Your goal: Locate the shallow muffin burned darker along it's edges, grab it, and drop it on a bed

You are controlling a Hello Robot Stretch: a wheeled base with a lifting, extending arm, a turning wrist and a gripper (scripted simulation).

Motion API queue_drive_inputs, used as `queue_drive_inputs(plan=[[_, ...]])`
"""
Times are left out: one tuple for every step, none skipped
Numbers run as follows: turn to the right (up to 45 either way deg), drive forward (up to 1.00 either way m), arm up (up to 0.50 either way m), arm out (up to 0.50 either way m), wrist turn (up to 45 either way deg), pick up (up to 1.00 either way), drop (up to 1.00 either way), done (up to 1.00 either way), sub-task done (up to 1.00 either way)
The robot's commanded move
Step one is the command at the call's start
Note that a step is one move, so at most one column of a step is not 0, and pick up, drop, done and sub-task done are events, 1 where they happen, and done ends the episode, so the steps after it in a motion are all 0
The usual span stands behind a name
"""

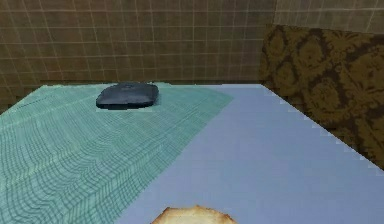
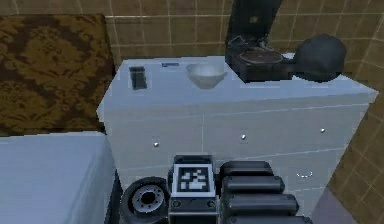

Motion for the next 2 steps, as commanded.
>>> queue_drive_inputs(plan=[[-3.0,0.00,0.00,0.00,0.0,0.00,0.00,0.00,0.00],[-9.0,0.00,0.00,0.00,0.0,0.00,0.00,0.00,0.00]])
